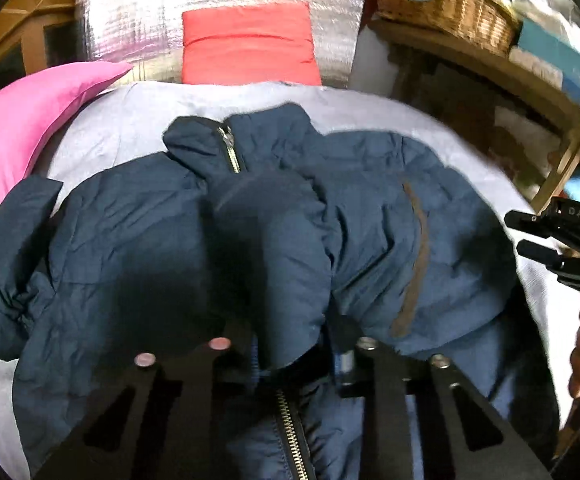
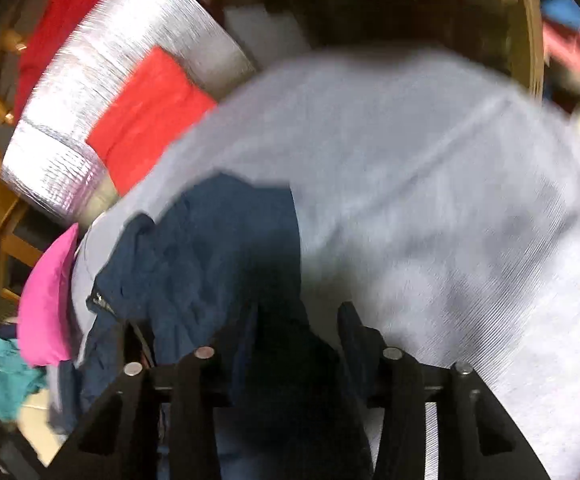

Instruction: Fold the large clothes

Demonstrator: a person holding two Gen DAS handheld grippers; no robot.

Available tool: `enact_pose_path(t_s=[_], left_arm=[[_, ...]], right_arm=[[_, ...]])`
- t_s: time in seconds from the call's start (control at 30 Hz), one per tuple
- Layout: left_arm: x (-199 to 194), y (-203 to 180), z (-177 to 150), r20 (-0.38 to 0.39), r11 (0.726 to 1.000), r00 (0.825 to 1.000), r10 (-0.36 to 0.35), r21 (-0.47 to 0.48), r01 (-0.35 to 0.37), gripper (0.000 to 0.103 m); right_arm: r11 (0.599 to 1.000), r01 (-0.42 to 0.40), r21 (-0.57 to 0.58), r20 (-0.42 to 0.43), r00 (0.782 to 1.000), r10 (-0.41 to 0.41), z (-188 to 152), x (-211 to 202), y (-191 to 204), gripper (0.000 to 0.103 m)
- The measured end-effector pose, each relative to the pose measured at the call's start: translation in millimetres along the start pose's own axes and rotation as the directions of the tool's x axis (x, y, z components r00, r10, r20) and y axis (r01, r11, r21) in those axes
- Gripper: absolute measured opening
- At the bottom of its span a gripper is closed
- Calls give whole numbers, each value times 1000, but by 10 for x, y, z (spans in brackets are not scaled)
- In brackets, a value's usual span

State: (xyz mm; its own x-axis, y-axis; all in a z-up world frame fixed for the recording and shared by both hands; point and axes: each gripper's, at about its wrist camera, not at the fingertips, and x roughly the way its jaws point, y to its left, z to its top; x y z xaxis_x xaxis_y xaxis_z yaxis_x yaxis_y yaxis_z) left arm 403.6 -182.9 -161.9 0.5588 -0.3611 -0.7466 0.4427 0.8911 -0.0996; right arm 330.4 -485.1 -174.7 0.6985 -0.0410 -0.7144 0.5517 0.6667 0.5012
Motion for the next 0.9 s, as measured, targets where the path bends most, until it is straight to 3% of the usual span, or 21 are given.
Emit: enact_pose_path(t_s=[0.03,0.2,0.27,0.4,0.5,0.53,0.63,0.7,0.73,0.83,0.9], left_arm=[[-50,40,8,7,1000,1000,-14,-14,15,23],[-240,314,29,16,979,987,-161,-126,162,22],[-298,443,35,18,952,969,-246,-183,245,22],[-338,751,-32,15,883,934,-357,-322,343,33],[-331,1004,-62,24,846,931,-363,-410,340,46],[-364,1109,-82,37,837,937,-346,-440,326,53],[-503,1434,-139,82,815,959,-271,-510,274,59],[-602,1547,-164,101,820,971,-215,-521,236,59],[-659,1556,-169,109,837,978,-176,-507,207,60],[-711,1363,-106,100,901,991,-94,-415,127,62],[-701,1015,-61,98,951,993,-73,-294,98,71]], right_arm=[[1000,-21,-11,23,999,22,5,-62,31,73],[996,-94,-14,63,994,94,-39,-191,87,73],[984,-174,-41,58,983,176,-45,-216,175,73],[986,-160,-49,21,987,162,-92,-134,221,73],[988,-157,-8,-19,988,156,-89,-42,137,73],[988,-152,1,-27,988,152,-82,-21,111,73],[991,-134,15,-39,990,134,-66,-6,31,73],[993,-121,11,-46,991,122,-63,23,18,73],[993,-119,11,-34,992,120,-65,-12,12,73],[970,-239,-47,16,971,240,-90,-186,176,73],[965,-242,-99,36,968,247,-144,-243,308,73]])
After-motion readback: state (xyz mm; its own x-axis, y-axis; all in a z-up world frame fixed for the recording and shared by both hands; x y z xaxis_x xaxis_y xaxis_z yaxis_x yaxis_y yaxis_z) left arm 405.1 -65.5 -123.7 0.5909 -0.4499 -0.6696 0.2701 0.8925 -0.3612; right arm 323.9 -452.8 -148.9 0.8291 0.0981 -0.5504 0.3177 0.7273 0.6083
